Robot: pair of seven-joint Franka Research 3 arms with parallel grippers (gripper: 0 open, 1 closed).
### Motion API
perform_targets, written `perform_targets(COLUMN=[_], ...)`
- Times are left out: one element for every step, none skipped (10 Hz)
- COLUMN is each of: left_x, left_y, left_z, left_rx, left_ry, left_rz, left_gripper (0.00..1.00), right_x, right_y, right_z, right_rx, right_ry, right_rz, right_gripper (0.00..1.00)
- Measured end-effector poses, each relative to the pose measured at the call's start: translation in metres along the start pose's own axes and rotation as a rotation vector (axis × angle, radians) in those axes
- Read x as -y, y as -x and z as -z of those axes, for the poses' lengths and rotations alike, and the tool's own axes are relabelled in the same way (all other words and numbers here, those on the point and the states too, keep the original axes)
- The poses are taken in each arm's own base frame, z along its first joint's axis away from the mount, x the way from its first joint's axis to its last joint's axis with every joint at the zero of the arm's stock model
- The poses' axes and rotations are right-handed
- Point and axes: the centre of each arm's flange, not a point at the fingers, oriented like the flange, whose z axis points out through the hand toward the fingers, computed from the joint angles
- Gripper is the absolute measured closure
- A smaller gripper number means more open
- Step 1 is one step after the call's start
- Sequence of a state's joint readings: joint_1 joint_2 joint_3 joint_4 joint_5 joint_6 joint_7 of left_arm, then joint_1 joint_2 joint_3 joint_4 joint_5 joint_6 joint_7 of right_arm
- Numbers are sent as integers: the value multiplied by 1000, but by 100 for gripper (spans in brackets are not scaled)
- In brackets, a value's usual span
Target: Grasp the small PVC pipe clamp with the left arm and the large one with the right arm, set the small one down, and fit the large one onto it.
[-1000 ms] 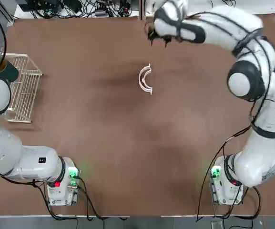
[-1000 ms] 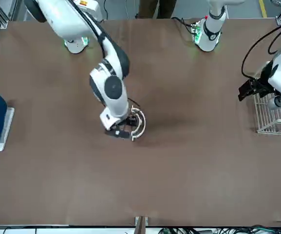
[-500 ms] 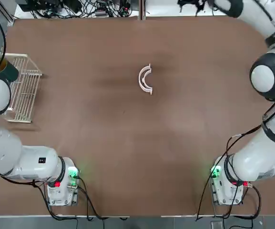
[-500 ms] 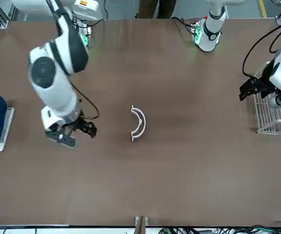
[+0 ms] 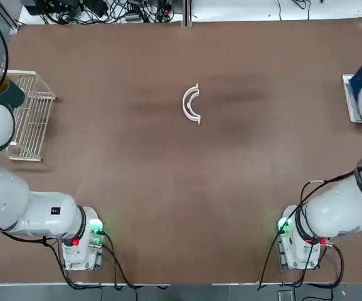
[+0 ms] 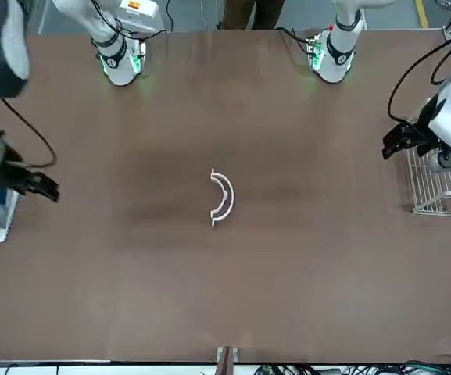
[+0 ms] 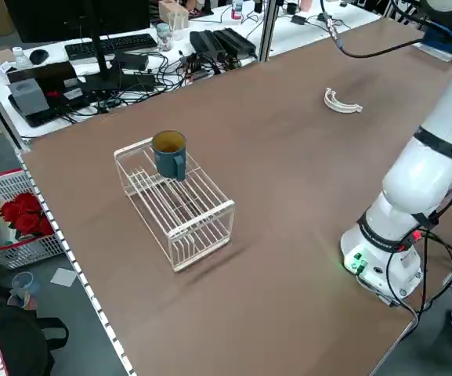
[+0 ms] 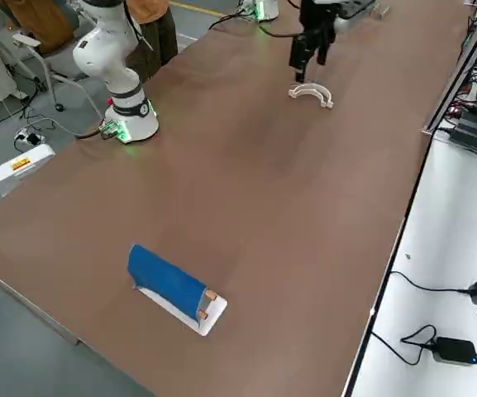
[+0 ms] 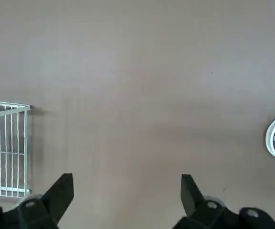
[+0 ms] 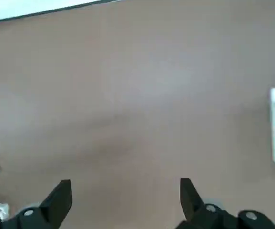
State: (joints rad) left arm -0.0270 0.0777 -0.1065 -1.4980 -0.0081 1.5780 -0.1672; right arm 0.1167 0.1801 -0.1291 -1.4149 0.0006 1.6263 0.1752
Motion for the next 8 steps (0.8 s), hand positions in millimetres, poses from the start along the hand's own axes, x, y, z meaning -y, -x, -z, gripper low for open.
perform_targets(left_x=[-1,-4,-6,-7,-7,-5,-4,-3], left_y=[0,1,1,1,1,1,1,1], left_z=[0,0,-1,-1,-1,-1,-1,-1], left_rx=[1,3,3,4,4,4,4,4], left_ry=[0,0,0,0,0,0,0,0], left_rz=[-5,-10,-14,-16,-15,-13,-11,-9], left_gripper=[0,0,0,0,0,0,0,0], right_x=[-27,-46,-59,-65,-67,-66,-65,-65], right_y=[13,25,31,32,33,34,35,37], right_z=[14,26,30,29,27,28,30,31], right_rx=[15,25,35,48,58,60,60,59], right_ry=[-3,-7,-8,-7,-7,-8,-9,-10], right_rz=[-20,-38,-33,-10,7,18,31,39], right_gripper=[0,0,0,0,0,0,0,0])
